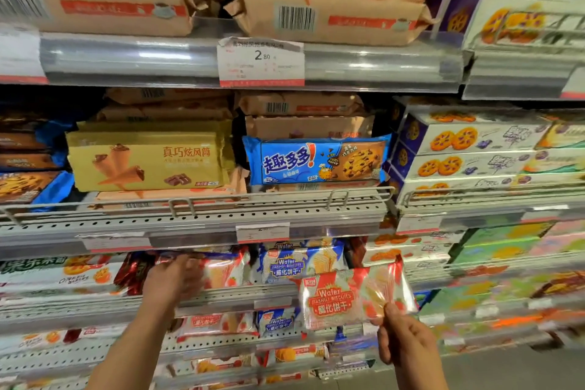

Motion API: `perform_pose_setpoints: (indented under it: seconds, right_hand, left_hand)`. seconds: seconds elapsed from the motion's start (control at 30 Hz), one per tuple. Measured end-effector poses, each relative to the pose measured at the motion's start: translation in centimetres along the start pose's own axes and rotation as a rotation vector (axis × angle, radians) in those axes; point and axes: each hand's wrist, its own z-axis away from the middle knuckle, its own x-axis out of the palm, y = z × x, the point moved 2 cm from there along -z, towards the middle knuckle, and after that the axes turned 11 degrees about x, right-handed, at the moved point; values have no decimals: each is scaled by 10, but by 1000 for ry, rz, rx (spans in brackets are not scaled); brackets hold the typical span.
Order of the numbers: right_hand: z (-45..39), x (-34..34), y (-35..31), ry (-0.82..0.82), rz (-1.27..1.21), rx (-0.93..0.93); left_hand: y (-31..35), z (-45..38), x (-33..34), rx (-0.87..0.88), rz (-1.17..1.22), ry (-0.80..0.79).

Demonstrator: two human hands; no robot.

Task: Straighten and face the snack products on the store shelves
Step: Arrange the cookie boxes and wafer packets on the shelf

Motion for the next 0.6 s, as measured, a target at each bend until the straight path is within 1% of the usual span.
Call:
perform_pose_setpoints:
  seconds: [0.07, 0.17, 0.27, 0.43, 0.6]
  right_hand:
    - [1, -4, -4, -4, -7, -29]
    - [10, -5, -11, 2, -1, -76]
    - [15, -7, -13, 13, 14, -88]
    - [16, -11, -12, 11, -20, -40]
    - [17, -4, -13, -16, -28, -38]
  left_hand:
    - [-2, -8, -1, -78, 12, -36]
    - [3, -17, 1, -164, 22, -47]
    - [13, -14, 8, -158, -36, -81]
    - [17, -14, 5, -158, -76, -126]
    - [15, -15, 5, -126, -18, -85]
